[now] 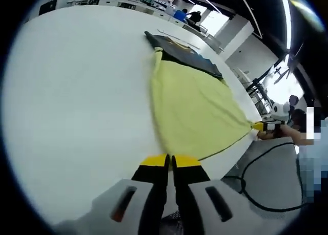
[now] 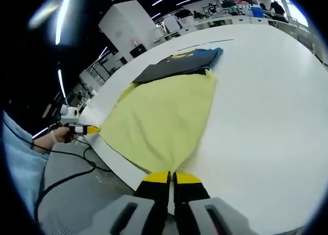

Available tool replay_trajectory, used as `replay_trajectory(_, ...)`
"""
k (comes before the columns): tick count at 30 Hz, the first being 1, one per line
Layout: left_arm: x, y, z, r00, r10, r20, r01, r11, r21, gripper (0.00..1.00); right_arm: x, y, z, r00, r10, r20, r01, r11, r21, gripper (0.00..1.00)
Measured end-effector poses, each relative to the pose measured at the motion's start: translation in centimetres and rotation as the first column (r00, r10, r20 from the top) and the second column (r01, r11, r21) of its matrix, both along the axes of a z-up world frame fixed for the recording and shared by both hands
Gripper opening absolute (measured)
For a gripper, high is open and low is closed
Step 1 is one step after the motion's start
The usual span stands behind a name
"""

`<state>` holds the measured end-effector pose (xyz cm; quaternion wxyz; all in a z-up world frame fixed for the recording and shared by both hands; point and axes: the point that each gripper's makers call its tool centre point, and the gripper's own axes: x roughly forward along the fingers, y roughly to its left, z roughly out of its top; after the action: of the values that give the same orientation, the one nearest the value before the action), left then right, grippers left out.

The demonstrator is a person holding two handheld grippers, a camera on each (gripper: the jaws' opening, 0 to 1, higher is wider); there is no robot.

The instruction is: Fold the garment on the visible template until the final outline fits inside the template.

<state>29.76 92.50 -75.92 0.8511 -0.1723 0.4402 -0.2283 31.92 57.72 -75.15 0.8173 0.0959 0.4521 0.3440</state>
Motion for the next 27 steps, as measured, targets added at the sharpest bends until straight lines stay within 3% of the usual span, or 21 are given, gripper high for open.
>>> replay_trajectory(8, -0.8, -0.7, 1.8, 0.999, -0.015, -0.035, 0.012, 0.998, -0.068, 0.0, -0.9, -0.8, 1.5, 0.999, -0.022, -0.036, 0.024, 0.999, 0.031, 0.0)
replay_trajectory(13, -2.2, -1.4, 3.4, 0.998, -0.046, -0.052, 0.039, 0.992, -0.123, 0.0, -2.1, -1.6, 2.6, 0.993, -0.067, -0.102, 0.076, 0.994, 0.083, 0.0)
replay_trajectory(21, -4.4, -2.0, 4.5, 0.992, -0.082, -0.099, 0.066, 0.986, -0.155, 0.0, -4.3, -1.8, 4.5, 0.983, -0.085, -0.164, 0.107, 0.985, 0.135, 0.0)
replay_trajectory(27, -5.0, -2.6, 5.7, 0.991, -0.089, -0.101, 0.069, 0.98, -0.185, 0.0, -5.3, -2.0, 5.4, 0.975, -0.107, -0.196, 0.141, 0.975, 0.17, 0.0)
